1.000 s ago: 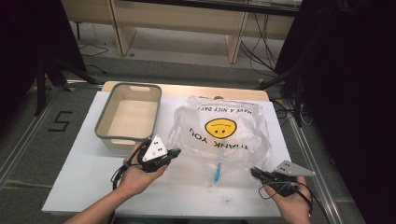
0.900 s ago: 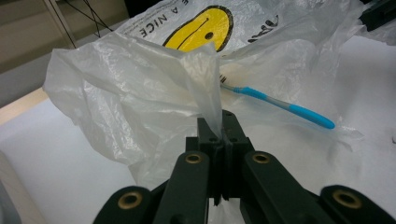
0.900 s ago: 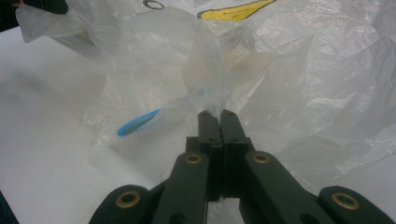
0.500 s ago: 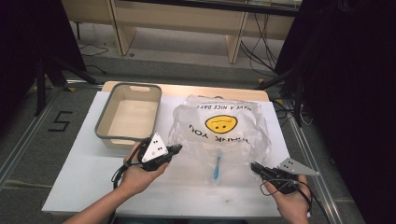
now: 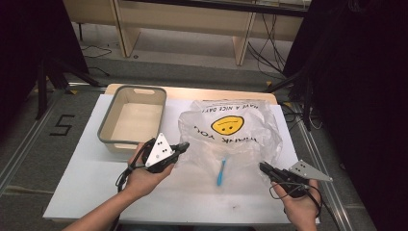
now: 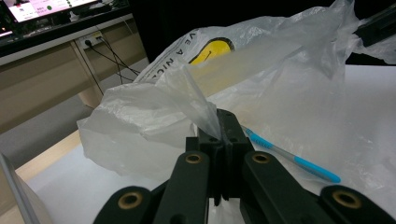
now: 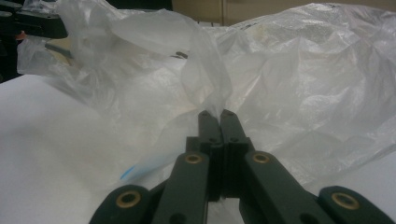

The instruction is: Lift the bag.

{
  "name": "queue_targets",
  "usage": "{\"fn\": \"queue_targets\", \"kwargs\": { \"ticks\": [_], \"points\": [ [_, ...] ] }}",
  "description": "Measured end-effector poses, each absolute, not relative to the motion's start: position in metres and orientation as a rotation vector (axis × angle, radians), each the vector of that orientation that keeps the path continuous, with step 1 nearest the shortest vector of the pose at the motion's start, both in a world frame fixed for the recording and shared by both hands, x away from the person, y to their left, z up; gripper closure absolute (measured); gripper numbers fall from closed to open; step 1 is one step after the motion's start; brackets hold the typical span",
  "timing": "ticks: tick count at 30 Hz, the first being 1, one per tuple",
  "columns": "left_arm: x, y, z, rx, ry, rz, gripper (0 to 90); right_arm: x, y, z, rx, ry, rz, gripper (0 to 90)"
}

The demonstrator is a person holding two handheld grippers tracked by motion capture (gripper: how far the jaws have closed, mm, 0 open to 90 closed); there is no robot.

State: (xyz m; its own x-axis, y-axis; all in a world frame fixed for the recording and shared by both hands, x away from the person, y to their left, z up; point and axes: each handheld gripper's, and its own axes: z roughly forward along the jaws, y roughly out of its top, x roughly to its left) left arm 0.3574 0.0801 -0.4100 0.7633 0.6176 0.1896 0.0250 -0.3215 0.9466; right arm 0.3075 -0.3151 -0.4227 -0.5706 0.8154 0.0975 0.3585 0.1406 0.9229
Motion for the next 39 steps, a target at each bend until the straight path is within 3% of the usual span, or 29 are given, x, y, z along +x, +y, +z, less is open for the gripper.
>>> {"fn": "queue_targets", "kwargs": {
  "ticks": [39],
  "points": [
    [0.367,0.078,-0.356,1.614,0.46,0.774,89.1,0.316,-0.299,-0.394,1.073,1.851,1.505,90.0]
  ]
}}
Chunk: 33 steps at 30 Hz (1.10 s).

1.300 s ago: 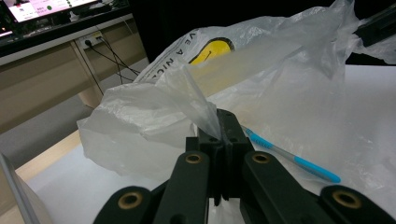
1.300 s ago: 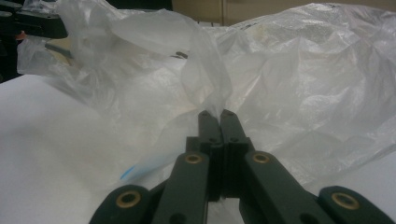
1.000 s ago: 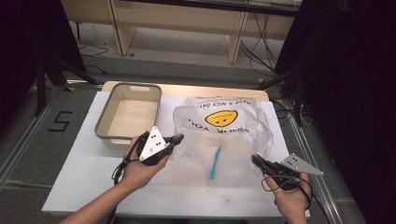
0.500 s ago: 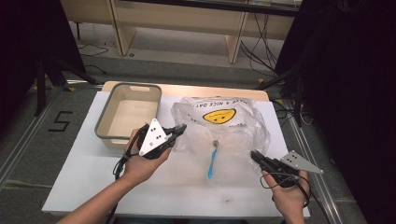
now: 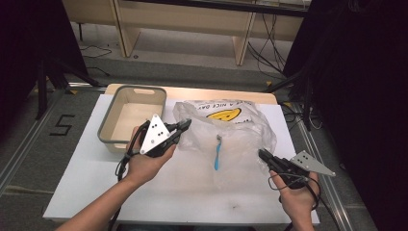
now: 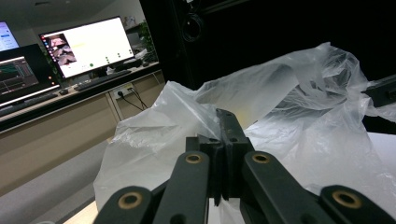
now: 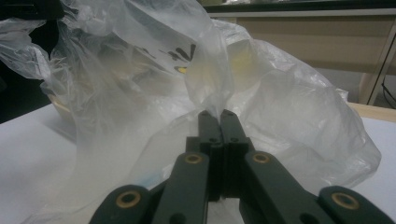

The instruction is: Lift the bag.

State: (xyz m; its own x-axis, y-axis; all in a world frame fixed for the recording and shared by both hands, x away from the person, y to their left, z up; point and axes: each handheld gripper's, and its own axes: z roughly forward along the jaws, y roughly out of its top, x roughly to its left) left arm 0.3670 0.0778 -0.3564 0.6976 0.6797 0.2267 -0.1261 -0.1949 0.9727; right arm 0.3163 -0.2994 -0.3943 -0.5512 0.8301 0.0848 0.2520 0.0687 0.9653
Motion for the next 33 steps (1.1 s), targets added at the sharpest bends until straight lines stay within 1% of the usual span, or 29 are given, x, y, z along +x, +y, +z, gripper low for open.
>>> {"fn": "queue_targets", "kwargs": {
  "ticks": [17,33],
  "points": [
    [0.369,0.079,-0.36,1.561,0.487,0.809,89.1,0.316,-0.296,-0.388,1.012,1.719,1.532,90.0],
    [0.37,0.082,-0.341,1.483,0.483,0.84,89.1,0.32,-0.296,-0.364,0.985,1.605,1.582,90.0]
  ]
}}
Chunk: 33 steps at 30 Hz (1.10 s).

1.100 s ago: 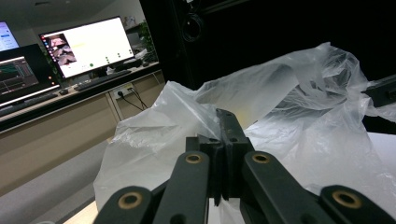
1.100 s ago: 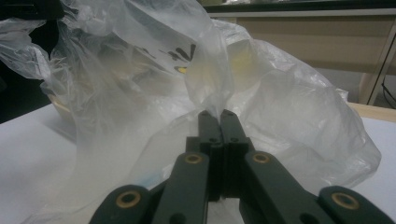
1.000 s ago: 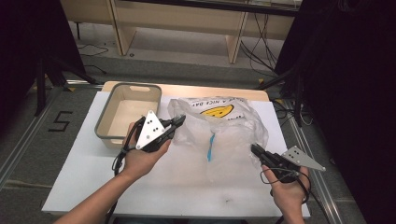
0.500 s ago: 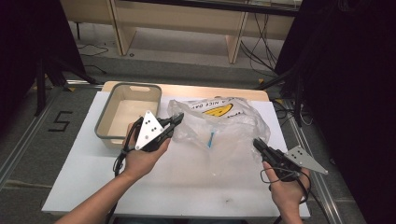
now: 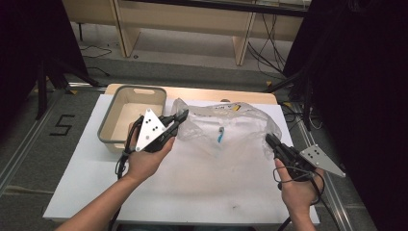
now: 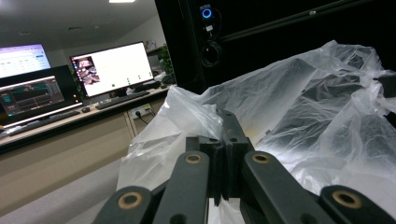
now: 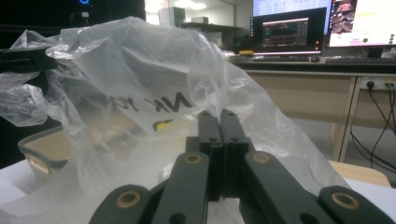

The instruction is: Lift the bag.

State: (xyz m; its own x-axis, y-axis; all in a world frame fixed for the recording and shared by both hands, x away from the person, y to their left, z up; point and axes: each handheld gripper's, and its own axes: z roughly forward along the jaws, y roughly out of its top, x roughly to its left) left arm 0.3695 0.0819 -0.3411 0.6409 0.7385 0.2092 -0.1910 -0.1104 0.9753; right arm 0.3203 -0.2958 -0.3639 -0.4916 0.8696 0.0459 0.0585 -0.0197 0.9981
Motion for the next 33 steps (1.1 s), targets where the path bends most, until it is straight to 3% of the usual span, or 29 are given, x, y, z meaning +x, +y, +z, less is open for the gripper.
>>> {"fn": "queue_targets", "kwargs": {
  "ticks": [33],
  "points": [
    [0.379,0.103,-0.316,1.376,0.533,0.902,89.1,0.327,-0.304,-0.334,0.977,1.467,1.601,90.0]
  ]
}}
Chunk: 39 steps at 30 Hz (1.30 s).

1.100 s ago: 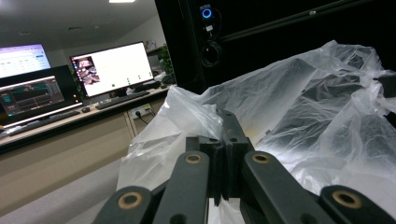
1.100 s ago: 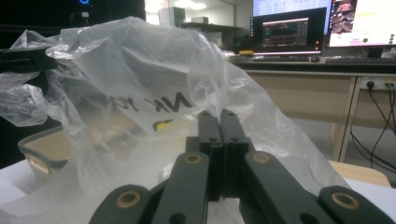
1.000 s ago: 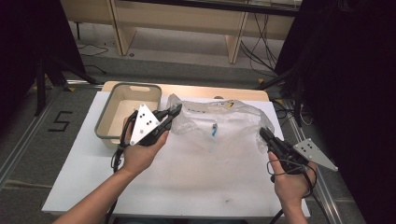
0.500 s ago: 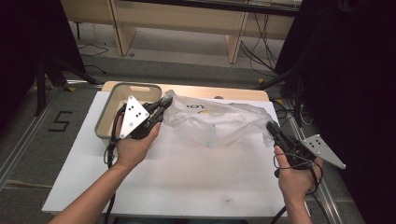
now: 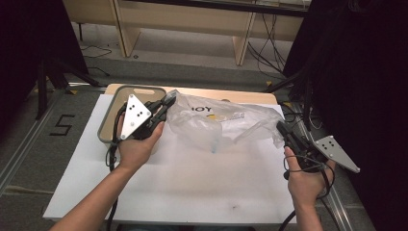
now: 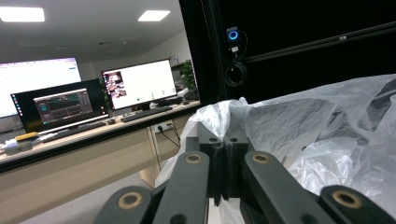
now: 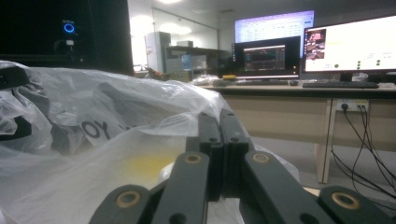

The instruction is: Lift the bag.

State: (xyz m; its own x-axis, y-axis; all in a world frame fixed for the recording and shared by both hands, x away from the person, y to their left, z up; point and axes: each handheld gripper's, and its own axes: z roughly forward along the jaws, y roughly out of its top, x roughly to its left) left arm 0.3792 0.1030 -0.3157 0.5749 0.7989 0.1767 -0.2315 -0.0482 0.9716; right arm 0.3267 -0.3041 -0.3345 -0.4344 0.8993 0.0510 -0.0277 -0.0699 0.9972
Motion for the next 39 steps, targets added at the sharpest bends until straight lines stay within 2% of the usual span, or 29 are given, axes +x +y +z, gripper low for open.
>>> {"fn": "queue_targets", "kwargs": {
  "ticks": [39],
  "points": [
    [0.382,0.105,-0.283,1.318,0.536,0.928,89.1,0.328,-0.299,-0.302,0.964,1.416,1.632,90.0]
  ]
}}
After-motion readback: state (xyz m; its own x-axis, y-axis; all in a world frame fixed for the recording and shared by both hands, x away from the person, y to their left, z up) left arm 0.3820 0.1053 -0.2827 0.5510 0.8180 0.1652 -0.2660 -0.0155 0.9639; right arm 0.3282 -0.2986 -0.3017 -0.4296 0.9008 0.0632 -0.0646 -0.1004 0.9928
